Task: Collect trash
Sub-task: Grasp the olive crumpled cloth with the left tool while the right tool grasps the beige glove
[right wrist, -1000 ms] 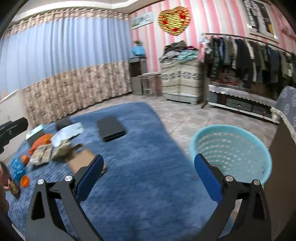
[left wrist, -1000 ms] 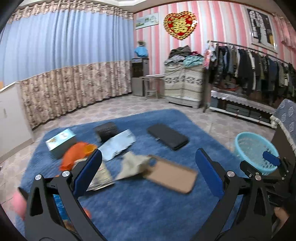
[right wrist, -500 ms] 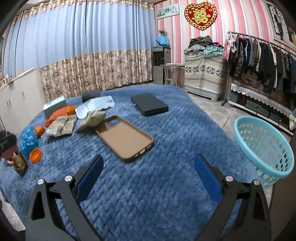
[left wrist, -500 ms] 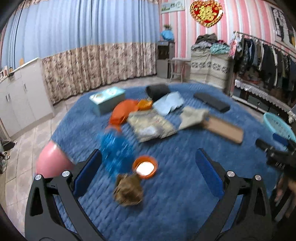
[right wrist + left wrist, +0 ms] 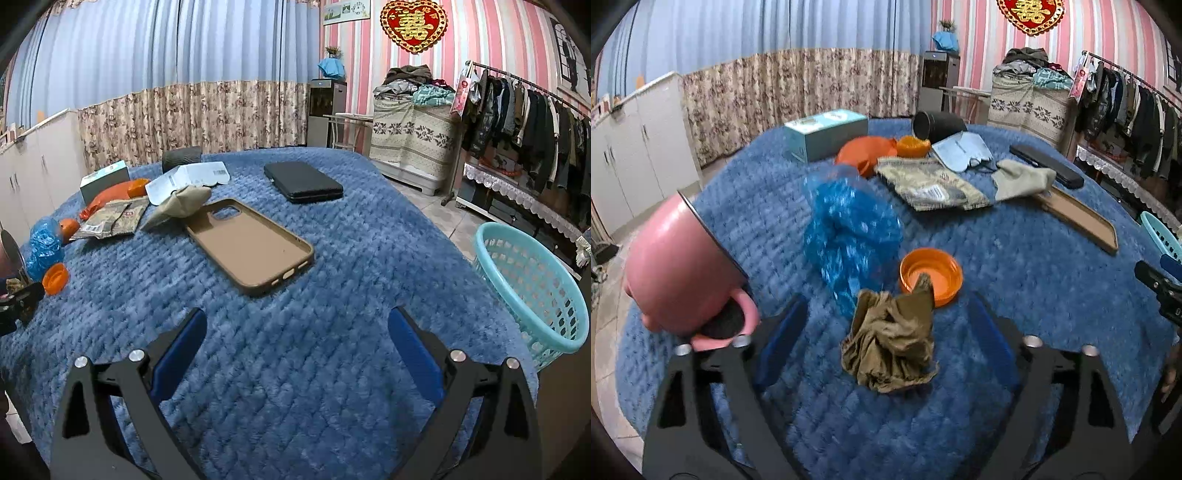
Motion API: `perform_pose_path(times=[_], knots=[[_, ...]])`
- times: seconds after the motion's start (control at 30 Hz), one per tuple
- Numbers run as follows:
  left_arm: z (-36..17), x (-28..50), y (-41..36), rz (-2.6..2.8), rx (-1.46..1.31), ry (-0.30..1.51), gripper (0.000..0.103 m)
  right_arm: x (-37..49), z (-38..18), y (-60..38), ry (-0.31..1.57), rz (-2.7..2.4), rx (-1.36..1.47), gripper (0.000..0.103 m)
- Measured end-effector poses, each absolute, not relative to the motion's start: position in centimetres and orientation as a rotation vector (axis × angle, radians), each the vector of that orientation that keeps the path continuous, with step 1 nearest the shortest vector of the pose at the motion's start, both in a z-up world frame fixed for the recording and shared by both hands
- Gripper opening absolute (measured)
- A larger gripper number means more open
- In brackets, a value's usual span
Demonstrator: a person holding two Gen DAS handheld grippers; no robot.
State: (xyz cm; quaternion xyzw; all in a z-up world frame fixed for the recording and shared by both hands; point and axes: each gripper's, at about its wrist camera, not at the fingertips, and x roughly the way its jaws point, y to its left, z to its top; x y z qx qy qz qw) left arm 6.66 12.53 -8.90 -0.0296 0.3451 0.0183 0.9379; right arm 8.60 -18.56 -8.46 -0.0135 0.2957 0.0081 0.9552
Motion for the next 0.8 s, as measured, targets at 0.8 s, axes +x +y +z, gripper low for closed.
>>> perform_pose_path(times=[0.8], knots=[[-0.6, 10.3, 12.9, 0.0, -0.048, 0.549, 0.037, 17.7, -3.9, -9.7, 0.567, 0.177, -0.123, 0.096]])
